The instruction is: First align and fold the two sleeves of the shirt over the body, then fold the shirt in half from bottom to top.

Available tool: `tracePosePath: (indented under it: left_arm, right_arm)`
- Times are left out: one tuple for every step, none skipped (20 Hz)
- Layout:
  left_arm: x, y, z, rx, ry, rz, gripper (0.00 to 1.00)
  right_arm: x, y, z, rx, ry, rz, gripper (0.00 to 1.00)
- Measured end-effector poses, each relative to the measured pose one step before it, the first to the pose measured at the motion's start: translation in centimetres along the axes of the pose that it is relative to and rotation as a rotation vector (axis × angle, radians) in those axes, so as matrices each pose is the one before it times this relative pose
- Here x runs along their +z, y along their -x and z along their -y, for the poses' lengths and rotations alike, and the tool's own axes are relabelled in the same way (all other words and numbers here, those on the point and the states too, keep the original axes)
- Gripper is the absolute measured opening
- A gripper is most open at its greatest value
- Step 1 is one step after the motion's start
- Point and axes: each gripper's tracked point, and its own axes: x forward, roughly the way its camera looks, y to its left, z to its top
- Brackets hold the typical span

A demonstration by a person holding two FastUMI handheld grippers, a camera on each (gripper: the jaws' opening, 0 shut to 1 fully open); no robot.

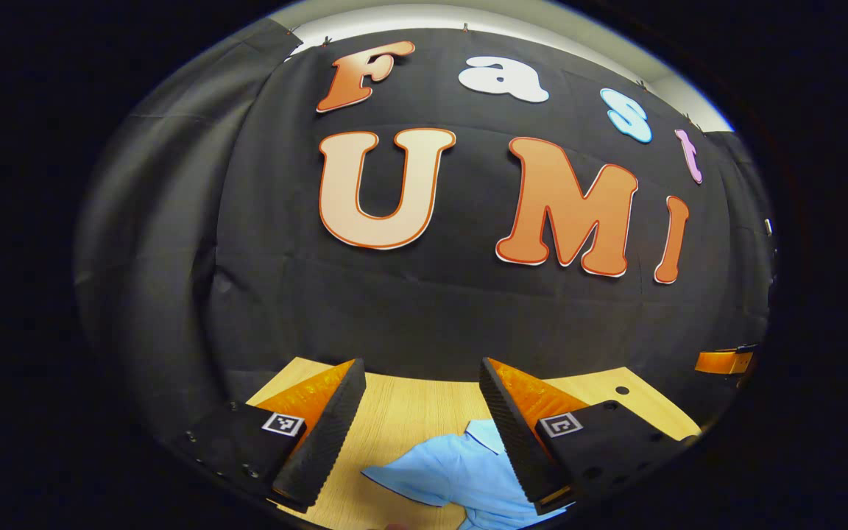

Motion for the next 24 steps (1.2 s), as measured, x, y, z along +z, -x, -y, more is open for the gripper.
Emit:
tracePosePath:
  left_arm:
    - [-0.138,-0.425,0.119,0.00934,-0.01446,-0.00525,1.0]
    - [0.16,-0.258,0.151,0.00226,0.00185,0.00011,1.0]
    - [0.011,-0.185,0.281,-0.00021,0.0148,0.0023,1.0]
    - [-0.23,-0.009,0.265,-0.00263,0.00953,-0.0033,1.0]
    - [-0.319,-0.359,0.249,-0.00113,0.00121,-0.00828,1.0]
    - [-0.363,-0.246,-0.102,0.00434,-0.00447,-0.0076,1.0]
    - [-0.053,-0.18,-0.112,0.00766,-0.00197,-0.00364,1.0]
    - [0.021,-0.135,0.17,-0.00171,0.00194,-0.0024,1.0]
    - [-0.282,0.002,0.266,-0.00432,-0.00138,-0.0048,1.0]
    - [0.034,-0.139,0.045,0.00083,-0.00374,-0.00297,1.0]
    - [-0.031,-0.101,0.103,-0.00134,-0.00271,0.00119,1.0]
    - [0.137,-0.108,0.072,-0.00047,-0.00304,0.00116,1.0]
    - [-0.012,0.031,-0.148,0.00229,-0.00332,-0.00001,1.0]
    - [-0.011,-0.084,-0.109,0.0015,-0.00131,-0.00222,1.0]
    - [-0.159,-0.004,-0.245,0.00308,0.00142,-0.00177,1.0]
    - [-0.03,0.072,-0.355,0.00537,0.0025,-0.00254,1.0]
    - [-0.239,0.042,-0.537,0.01073,0.00368,-0.0056,1.0]
    - [-0.284,-0.088,-0.597,0.01129,0.00384,-0.00532,1.0]
    - [-0.252,0.071,-0.489,0.00866,0.00418,-0.00522,1.0]
    - [-0.241,0.068,-0.581,0.01093,0.00402,-0.0047,1.0]
    - [-0.185,0.01,-0.681,0.01374,0.00306,-0.00398,1.0]
    - [-0.251,-0.114,-1.01,0.01781,0.00166,-0.00702,1.0]
    - [-0.199,0.132,-0.873,0.01718,0.00085,-0.00738,1.0]
    - [-0.363,0.022,-0.52,0.00979,0.00186,-0.00562,1.0]
  right_arm:
    - [0.009,-0.32,0.092,0.00172,-0.00278,-0.00978,0.98]
    - [0.013,-0.43,0.181,0.00036,-0.00135,-0.00854,0.98]
    - [-0.061,-0.433,0.27,-0.00342,0.00307,-0.01073,0.98]
    - [-0.088,-0.326,0.388,-0.00896,0.00199,-0.00901,0.98]
    - [-0.159,-0.23,0.281,-0.00364,0.00355,-0.00967,0.98]
    - [-0.102,-0.18,0.309,-0.00638,0.00404,-0.00989,0.98]
    - [-0.228,-0.13,0.365,-0.0105,0.00618,-0.00692,0.98]
    - [-0.016,-0.276,0.771,-0.0179,0.00214,-0.00455,0.98]
    - [-0.055,-0.235,0.31,-0.00476,-0.00082,-0.0086,0.98]
    - [-0.345,-0.323,0.2,-0.00562,-0.00558,-0.01619,0.98]
    - [-0.18,-0.384,0.332,-0.00632,-0.00483,-0.01694,0.98]
    - [-0.404,-0.57,0.369,-0.00754,-0.00038,-0.02506,0.98]
    - [-0.324,-0.656,0.336,-0.00862,0.0043,-0.03283,0.98]
    - [-0.25,-0.58,0.459,-0.01176,0.00427,-0.0274,0.98]
    - [-0.263,-0.819,0.305,-0.01013,0.01297,-0.03159,0.98]
    - [-0.254,-0.938,0.502,-0.01324,0.01878,-0.03425,0.98]
    - [-0.25,-1.642,0.341,-0.0086,0.02973,-0.0468,0.98]
    - [-0.185,-1.015,0.106,0.0001,0.01269,-0.03557,0.98]
    - [-0.366,-1.001,-0.046,-0.00153,0.01352,-0.03764,0.98]
    - [-0.127,-1.21,0.097,-0.00945,0.0094,-0.03057,0.98]
    - [-0.361,-1.272,0.11,-0.00261,0.00427,-0.03341,0.98]
    - [-0.676,-1.595,0.282,-0.0073,0.00595,-0.0477,0.98]
    - [-0.908,-1.508,0.113,-0.00473,0.00629,-0.05036,0.98]
    - [-0.779,-1.355,-0.141,0.00318,0.00551,-0.04916,0.98]
